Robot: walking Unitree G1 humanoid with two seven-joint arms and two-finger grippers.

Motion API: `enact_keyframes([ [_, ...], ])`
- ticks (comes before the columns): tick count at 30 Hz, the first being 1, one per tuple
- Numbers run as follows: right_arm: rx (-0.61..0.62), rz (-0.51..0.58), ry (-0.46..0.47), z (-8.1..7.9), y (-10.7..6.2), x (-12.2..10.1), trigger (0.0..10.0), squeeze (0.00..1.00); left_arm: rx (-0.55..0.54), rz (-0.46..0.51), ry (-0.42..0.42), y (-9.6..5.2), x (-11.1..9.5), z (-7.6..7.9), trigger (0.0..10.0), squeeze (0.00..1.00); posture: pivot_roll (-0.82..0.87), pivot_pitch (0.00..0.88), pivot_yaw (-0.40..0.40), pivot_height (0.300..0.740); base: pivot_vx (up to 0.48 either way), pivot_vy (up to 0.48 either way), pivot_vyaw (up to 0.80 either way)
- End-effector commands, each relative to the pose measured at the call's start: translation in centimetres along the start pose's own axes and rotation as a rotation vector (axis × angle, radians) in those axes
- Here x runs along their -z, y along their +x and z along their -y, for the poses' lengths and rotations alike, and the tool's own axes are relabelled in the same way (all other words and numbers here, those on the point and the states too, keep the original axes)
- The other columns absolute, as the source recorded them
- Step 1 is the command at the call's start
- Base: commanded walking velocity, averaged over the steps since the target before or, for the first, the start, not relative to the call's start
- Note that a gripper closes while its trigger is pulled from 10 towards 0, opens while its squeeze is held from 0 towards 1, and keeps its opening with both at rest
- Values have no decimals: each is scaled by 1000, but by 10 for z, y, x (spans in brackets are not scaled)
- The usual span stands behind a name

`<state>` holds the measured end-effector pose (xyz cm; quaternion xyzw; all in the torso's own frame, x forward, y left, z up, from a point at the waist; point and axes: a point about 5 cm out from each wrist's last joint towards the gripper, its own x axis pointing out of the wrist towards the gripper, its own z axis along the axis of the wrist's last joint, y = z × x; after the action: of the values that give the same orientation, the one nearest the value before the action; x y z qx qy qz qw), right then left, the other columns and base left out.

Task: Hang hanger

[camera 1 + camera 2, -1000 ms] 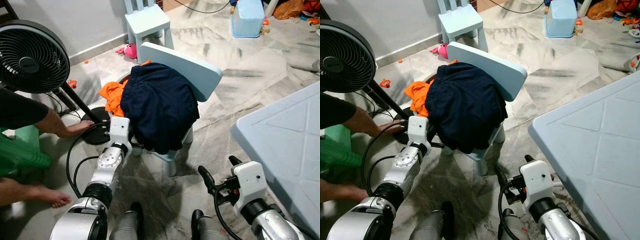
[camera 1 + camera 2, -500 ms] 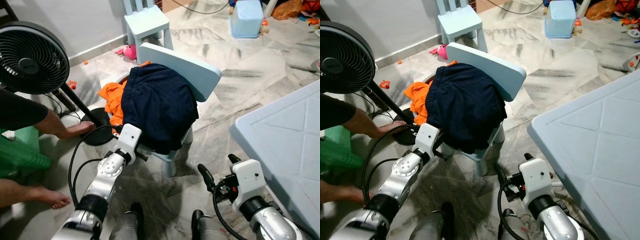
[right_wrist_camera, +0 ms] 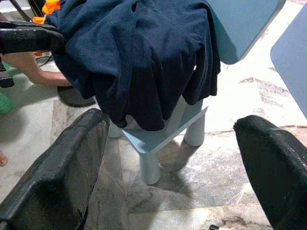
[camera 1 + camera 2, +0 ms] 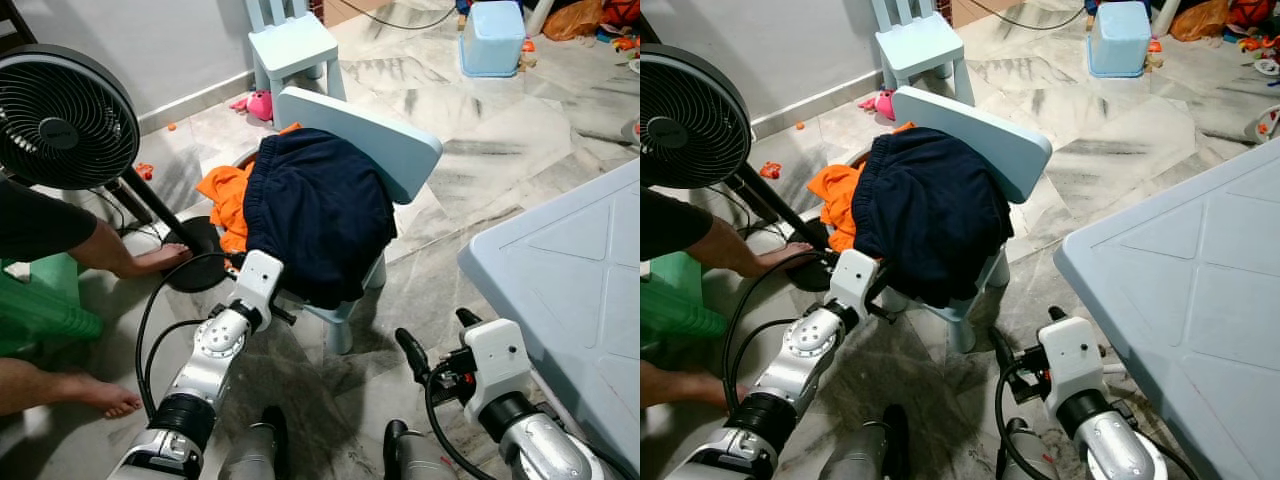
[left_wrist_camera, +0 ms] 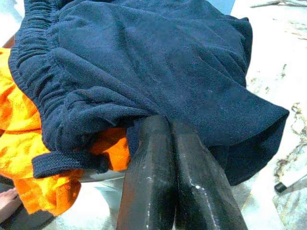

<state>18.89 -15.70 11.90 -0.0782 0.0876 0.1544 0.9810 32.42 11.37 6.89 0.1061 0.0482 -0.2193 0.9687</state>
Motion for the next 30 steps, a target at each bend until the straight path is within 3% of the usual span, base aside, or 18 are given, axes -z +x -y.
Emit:
enact_keyframes([
  [1,-5,-15,8,-2,-2,4,10000,0,20,-30,6,-4,7,2,0,0,-131,299,77,740,0,0,0],
  [12,-5,-13,7,-2,-2,4,10000,0,24,-30,6,-8,7,4,0,0,-128,298,76,740,0,0,0],
  [13,-5,1,1,1,5,3,10000,0,-74,4,-136,-19,2,12,10000,1000,-116,254,72,740,0,0,0],
  [15,-4,21,-7,4,14,0,10000,0,-201,42,-314,-36,-5,17,10000,1000,-115,247,72,740,0,0,0],
  [16,-3,27,-8,4,16,0,10000,0,-231,50,-344,-39,-7,16,10000,1000,-113,241,70,740,0,0,0],
  [21,-3,40,-9,6,23,-2,10000,0,-254,75,-322,-40,-11,9,10000,1000,-108,212,63,740,0,0,0],
  [30,-1,84,-20,13,43,-7,10000,0,-261,78,-290,-56,-22,5,10000,1000,-99,133,47,740,0,0,0],
])
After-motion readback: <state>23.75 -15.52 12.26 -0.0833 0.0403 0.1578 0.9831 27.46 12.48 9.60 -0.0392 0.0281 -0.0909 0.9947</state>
